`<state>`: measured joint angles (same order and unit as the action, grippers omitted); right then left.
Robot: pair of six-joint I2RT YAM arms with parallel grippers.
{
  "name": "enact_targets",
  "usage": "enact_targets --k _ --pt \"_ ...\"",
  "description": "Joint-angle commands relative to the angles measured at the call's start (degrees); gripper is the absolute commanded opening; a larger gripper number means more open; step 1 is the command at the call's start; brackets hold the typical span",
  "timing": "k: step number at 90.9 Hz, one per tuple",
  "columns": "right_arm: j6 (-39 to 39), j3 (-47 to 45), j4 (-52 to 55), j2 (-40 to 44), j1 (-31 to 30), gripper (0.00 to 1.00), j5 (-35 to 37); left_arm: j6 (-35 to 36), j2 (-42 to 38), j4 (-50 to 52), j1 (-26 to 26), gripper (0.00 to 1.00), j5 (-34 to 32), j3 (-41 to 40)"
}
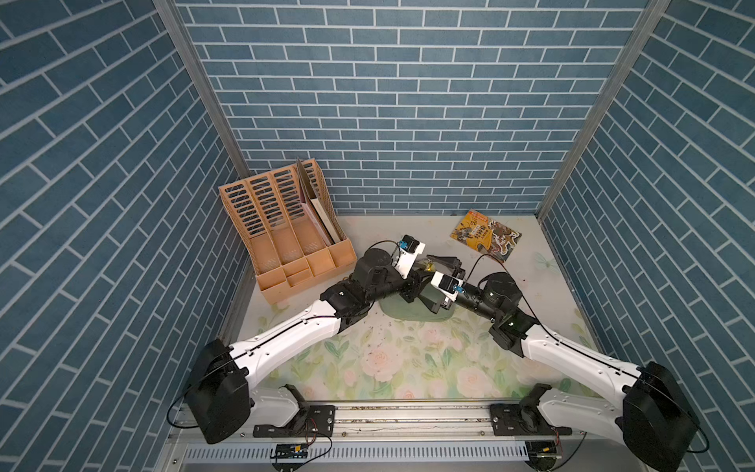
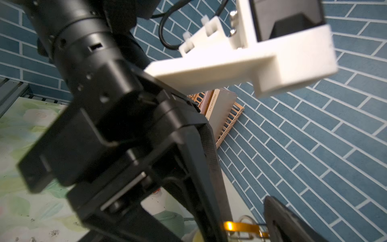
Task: Remove the decoration from the bag
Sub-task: Place the decoration item at the center of the board.
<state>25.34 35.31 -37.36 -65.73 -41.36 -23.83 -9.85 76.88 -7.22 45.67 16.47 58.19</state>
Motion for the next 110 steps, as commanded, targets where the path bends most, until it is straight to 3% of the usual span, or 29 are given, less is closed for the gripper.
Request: enact_targets --k 1,51,89,110 --pt "-2.32 1.47 -0.46 0.0 -0.34 1.0 -1.9 2.33 0.03 -0.1 0.12 0.36 -2.76 0.3" --pt "-8.2 3.01 1.75 -0.25 -0.3 1.0 -3.48 5.23 0.24 1.18 0.74 0.16 -4.74 1.25" --pt "-27.7 2.16 -7.82 -1.81 -0.47 0.98 -8.1 6.77 0.33 1.01 1.09 0.05 -5.03 1.14" --pt "-47.19 5.76 -10.85 -4.59 -0.85 0.92 -4.36 7.33 0.73 1.01 1.46 0.02 -4.72 1.67"
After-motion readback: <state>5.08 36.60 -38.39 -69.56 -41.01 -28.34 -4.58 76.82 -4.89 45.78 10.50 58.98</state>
